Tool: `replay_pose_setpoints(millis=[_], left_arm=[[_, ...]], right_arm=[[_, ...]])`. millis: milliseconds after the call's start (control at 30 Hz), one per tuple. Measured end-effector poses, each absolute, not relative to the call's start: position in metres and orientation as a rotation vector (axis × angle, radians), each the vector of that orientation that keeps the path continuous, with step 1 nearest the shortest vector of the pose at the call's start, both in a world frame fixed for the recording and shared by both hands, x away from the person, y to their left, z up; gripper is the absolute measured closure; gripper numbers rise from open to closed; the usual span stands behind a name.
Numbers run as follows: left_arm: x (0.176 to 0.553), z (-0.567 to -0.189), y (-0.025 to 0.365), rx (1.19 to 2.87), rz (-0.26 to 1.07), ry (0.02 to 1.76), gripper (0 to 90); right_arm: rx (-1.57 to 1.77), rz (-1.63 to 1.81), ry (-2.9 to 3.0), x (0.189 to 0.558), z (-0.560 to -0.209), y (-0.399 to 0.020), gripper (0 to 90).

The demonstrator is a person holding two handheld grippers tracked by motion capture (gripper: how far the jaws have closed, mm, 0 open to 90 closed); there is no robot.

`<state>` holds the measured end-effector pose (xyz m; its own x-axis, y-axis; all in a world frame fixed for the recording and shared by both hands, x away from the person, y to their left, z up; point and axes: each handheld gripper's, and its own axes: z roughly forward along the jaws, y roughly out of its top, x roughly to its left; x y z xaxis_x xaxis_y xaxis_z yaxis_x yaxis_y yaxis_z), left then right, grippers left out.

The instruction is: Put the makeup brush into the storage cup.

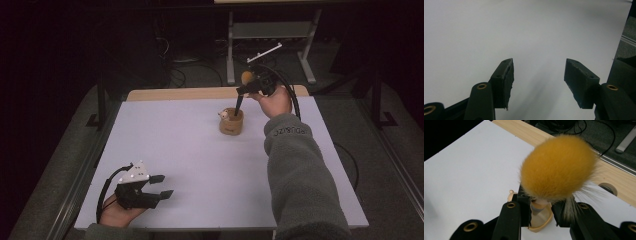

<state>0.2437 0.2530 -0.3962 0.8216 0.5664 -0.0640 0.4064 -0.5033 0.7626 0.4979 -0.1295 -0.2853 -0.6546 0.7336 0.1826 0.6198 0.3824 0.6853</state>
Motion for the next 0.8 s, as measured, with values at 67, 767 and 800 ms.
replay_pose_setpoints(millis=[67,767,800], left_arm=[[0.244,-0.396,0.253,2.175,0.248,0.707,40.6],[0.244,-0.395,0.253,2.174,0.253,0.704,40.5],[0.244,-0.395,0.253,2.174,0.252,0.704,40.4]], right_arm=[[1.225,1.121,2.483,0.499,-0.289,-0.128,69.4],[1.296,1.125,2.483,0.500,-0.322,-0.124,69.4],[1.295,1.124,2.486,0.500,-0.323,-0.124,69.4]])
